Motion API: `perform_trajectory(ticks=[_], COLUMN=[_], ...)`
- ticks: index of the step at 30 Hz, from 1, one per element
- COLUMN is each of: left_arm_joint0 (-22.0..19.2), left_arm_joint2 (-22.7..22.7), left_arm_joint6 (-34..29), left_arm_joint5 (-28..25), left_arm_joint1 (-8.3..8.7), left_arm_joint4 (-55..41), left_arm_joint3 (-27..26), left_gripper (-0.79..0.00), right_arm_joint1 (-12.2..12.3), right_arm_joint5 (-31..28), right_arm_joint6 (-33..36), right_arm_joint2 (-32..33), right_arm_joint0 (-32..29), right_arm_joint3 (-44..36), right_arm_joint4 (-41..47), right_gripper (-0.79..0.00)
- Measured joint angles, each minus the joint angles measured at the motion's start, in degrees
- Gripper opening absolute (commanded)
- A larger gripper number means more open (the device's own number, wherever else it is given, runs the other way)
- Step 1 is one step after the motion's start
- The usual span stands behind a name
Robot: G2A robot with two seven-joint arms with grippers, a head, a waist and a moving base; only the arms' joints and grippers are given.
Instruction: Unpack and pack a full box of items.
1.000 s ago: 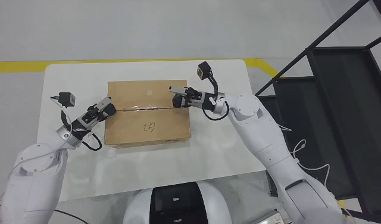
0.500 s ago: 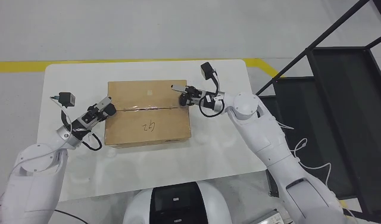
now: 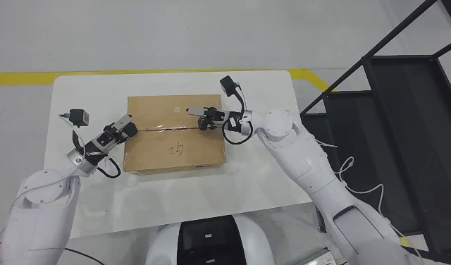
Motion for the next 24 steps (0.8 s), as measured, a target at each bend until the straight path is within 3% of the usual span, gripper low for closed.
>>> perform_trajectory(ticks=[12, 24], left_arm_joint0=[0.0, 0.0], left_arm_joint2=[0.0, 0.0], left_arm_joint6=[0.0, 0.0], left_arm_joint5=[0.0, 0.0], left_arm_joint1=[0.00, 0.00], left_arm_joint4=[0.0, 0.0], left_arm_joint3=[0.0, 0.0], left_gripper=[0.000, 0.000], right_arm_joint1=[-0.8, -3.1], right_arm_joint5=[-0.5, -1.1], right_arm_joint6=[0.4, -0.9], right_arm_joint2=[-2.9, -9.2], right_arm_joint0=[1.9, 6.3], right_arm_joint3=[0.7, 3.6], right_arm_joint4=[-0.8, -2.3], right_gripper=[0.000, 0.000])
